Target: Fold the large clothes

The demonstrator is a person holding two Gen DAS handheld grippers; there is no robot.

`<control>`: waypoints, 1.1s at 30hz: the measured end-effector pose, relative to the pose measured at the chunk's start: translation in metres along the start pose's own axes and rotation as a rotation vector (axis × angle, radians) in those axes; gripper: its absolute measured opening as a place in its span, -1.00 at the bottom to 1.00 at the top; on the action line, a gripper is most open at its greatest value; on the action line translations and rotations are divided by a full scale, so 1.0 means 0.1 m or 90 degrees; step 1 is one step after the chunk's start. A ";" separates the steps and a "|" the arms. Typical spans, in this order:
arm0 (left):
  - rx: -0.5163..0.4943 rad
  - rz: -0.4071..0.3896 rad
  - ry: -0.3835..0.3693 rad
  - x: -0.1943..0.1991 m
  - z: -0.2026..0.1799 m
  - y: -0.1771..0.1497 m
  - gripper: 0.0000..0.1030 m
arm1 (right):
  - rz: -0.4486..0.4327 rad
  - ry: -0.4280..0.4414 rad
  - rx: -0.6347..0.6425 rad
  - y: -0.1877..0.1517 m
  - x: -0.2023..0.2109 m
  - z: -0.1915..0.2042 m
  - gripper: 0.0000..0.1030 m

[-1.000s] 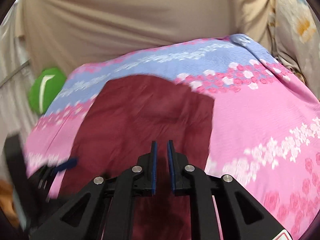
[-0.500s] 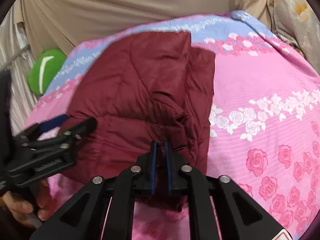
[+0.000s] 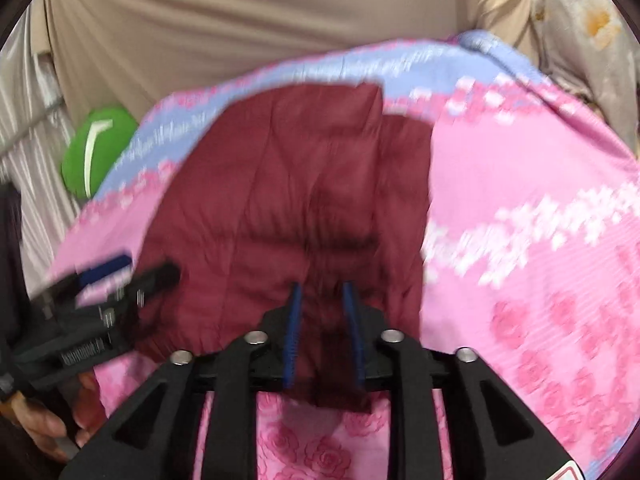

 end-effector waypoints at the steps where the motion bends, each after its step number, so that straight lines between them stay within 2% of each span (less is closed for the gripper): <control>1: 0.004 -0.001 -0.001 0.02 0.03 -0.01 0.69 | -0.010 0.002 -0.005 0.05 0.04 -0.02 -0.21; 5: 0.029 -0.001 0.000 0.02 0.16 -0.04 0.69 | -0.042 -0.012 -0.030 0.30 0.10 -0.14 -0.04; 7: 0.034 0.009 0.000 -0.04 0.18 -0.06 0.69 | -0.034 -0.002 -0.044 0.36 -0.02 -0.15 0.06; 9: 0.037 0.020 -0.005 -0.11 0.18 -0.08 0.69 | -0.011 -0.018 -0.046 0.38 -0.22 -0.17 0.02; 10: 0.039 0.026 -0.007 -0.13 0.18 -0.10 0.69 | 0.010 -0.026 -0.045 0.37 -0.37 -0.18 -0.27; 11: 0.044 0.031 -0.016 -0.16 0.18 -0.11 0.69 | 0.021 -0.012 -0.046 0.34 -0.43 -0.17 -0.47; 12: 0.047 0.033 -0.019 -0.16 0.18 -0.11 0.69 | 0.029 0.020 -0.051 0.32 -0.46 -0.14 -0.77; 13: 0.050 0.033 -0.022 -0.14 0.19 -0.12 0.69 | 0.022 0.022 -0.050 0.33 -0.41 -0.11 -0.83; 17: 0.047 0.020 -0.020 -0.10 0.20 -0.08 0.69 | -0.041 0.007 -0.040 0.37 -0.10 -0.10 -0.86; 19: 0.042 0.029 -0.016 -0.18 0.18 -0.09 0.72 | -0.011 -0.010 -0.043 0.33 -0.26 -0.18 -0.86; 21: 0.042 0.043 -0.025 -0.30 0.14 -0.12 0.72 | 0.032 -0.029 -0.042 0.25 -0.59 -0.25 -0.85; 24: 0.045 0.053 -0.018 -0.37 0.12 -0.14 0.72 | 0.038 -0.066 -0.028 0.24 -0.67 -0.23 -0.84; 28: 0.045 0.050 -0.006 -0.32 0.12 -0.14 0.72 | 0.009 -0.072 -0.045 0.20 -0.37 -0.20 -0.67; 33: 0.044 0.048 -0.002 -0.30 0.09 -0.14 0.72 | -0.030 -0.066 -0.041 0.04 0.02 -0.19 -0.61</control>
Point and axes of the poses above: each gripper's, at about its wrist camera, not at the fingertips, and x roughly against the way its jaws point, z to its left, y to its top, the point moved 8 cm from there along -x, roughly the way its jaws point, and after that the axes turned 11 degrees about z, right-handed, at the moved point
